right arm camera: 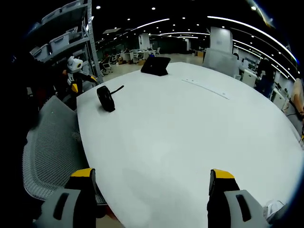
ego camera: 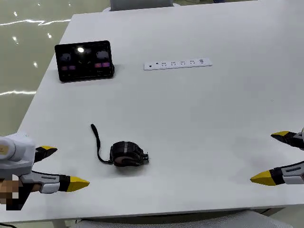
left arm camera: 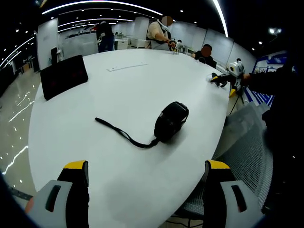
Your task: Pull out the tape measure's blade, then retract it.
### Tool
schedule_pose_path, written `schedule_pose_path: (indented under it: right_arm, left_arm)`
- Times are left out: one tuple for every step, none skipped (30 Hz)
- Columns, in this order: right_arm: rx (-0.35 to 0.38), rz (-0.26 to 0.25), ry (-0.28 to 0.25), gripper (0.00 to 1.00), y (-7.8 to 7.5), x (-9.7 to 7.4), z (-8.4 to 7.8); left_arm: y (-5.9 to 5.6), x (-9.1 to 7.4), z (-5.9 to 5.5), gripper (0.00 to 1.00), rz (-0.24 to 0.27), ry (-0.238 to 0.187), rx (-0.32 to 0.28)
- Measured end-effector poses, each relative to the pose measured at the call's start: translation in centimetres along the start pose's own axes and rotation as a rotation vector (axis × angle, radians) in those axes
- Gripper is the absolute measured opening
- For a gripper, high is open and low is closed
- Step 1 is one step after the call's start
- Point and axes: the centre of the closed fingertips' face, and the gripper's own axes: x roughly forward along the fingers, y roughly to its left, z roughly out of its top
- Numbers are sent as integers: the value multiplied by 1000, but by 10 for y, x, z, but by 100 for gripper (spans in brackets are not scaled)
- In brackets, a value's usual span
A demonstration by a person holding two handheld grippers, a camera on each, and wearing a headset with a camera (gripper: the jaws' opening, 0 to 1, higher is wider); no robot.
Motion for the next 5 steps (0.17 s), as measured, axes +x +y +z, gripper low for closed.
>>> schedule_pose_path:
  right_arm:
    - [-1,1,0,99,0,0,0]
    - [-2,0,2,99,0,0,0]
    - [-4,-1,5,99,0,0,0]
    - [-4,0,4,99,-1,0,0]
    - [-2,1,4,99,-1,0,-1]
  left_arm:
    - [-1,0,0,99,0,-2,-1]
    - [-1,0,0,99,1,-1,0]
    - [-1,-1,0,99,1,0,3]
    - [0,-1,0,99,1,0,3]
    - [0,-1,0,99,0,1,2]
